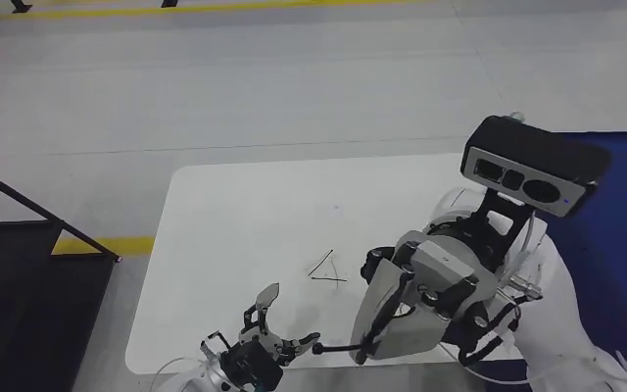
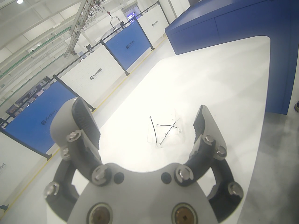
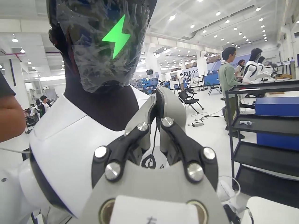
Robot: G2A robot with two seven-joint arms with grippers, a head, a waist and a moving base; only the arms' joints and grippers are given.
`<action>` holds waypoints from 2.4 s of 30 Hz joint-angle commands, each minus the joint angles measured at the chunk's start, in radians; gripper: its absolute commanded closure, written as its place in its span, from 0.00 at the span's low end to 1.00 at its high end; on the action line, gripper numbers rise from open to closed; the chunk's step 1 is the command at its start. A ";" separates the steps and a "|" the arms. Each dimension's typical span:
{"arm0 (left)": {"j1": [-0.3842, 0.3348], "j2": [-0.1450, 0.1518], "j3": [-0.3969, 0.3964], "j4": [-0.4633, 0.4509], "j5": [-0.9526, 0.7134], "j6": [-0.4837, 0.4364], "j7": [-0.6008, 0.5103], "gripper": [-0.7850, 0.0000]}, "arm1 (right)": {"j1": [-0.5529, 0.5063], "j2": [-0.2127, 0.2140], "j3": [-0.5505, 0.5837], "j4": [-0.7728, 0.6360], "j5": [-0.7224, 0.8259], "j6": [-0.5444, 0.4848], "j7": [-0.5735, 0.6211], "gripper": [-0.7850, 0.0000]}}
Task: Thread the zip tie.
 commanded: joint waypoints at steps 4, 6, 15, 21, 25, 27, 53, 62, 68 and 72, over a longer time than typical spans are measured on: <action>0.000 0.000 0.000 0.000 0.000 0.000 0.000 0.00 | -0.030 0.008 0.053 0.109 -0.095 0.078 0.011 1.00; 0.000 0.000 0.000 0.000 0.000 0.000 0.000 0.00 | -0.051 0.017 0.072 0.185 -0.125 0.153 0.052 1.00; 0.000 0.000 0.000 0.000 0.000 0.000 0.000 0.00 | -0.130 0.062 0.204 0.634 -0.187 0.278 0.322 1.00; 0.000 0.000 0.000 0.000 0.000 0.000 0.000 0.00 | -0.159 0.080 0.271 0.715 -0.148 0.281 0.398 1.00; 0.000 0.000 0.000 0.000 0.000 0.000 0.000 0.00 | -0.160 0.080 0.280 0.713 -0.128 0.264 0.391 1.00; 0.000 0.000 0.000 0.000 0.000 0.000 0.000 0.00 | -0.160 0.080 0.280 0.713 -0.128 0.264 0.391 1.00; -0.491 -0.122 0.352 0.155 -0.095 0.119 -0.585 0.00 | -0.160 0.080 0.280 0.713 -0.128 0.264 0.391 1.00; -0.519 -0.133 0.369 0.171 -0.174 0.023 -0.718 0.00 | -0.160 0.080 0.280 0.713 -0.128 0.264 0.391 1.00; -0.628 -0.164 0.398 0.159 -0.248 -0.033 -1.044 0.00 | -0.160 0.080 0.280 0.713 -0.128 0.264 0.391 1.00; -0.690 -0.185 0.420 0.206 -0.282 -0.025 -1.171 0.00 | -0.160 0.080 0.280 0.713 -0.128 0.264 0.391 1.00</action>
